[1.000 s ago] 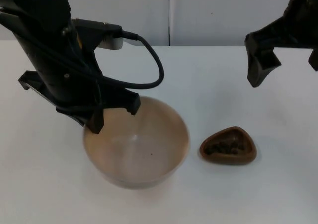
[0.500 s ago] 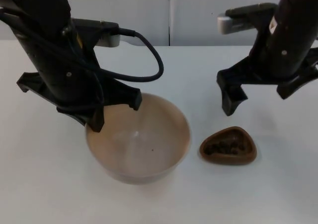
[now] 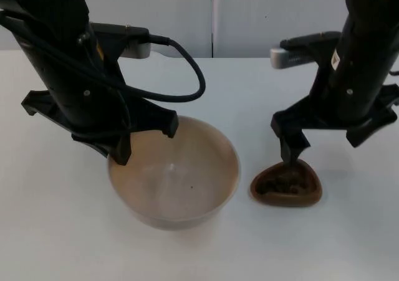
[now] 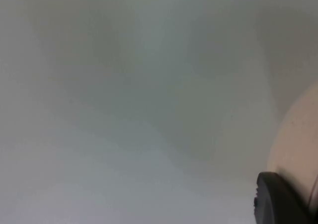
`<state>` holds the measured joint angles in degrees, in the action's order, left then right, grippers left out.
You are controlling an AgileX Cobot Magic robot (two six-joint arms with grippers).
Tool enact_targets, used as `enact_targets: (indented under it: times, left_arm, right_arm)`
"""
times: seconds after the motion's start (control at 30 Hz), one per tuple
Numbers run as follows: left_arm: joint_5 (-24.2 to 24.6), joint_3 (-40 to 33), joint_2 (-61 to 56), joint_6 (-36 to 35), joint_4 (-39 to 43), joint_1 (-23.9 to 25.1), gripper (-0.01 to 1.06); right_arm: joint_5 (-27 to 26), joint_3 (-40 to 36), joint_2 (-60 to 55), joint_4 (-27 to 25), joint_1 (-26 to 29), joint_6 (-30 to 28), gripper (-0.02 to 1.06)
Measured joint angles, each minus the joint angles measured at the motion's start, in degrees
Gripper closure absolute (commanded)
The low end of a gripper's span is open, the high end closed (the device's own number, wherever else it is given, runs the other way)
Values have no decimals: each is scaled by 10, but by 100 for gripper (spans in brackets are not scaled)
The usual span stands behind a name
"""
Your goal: Pick up the bowl with the left hand and pour the coffee beans from the cup into the bowl with the right hand.
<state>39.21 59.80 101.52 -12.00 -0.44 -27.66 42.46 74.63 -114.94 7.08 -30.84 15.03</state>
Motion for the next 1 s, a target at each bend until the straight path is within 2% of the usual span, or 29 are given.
enact_targets:
  times: [0.13,0.3,1.0]
  left_arm:
    - [-1,0,0,0,0,0,105]
    - [-1,0,0,0,0,0,105]
    - [-12,0,0,0,0,0,105]
  right_arm:
    - [-32,-36,0,0,0,4,13]
    - [-55,-41,0,0,14,17,13]
    - [-87,-44,0,4,23,32,15]
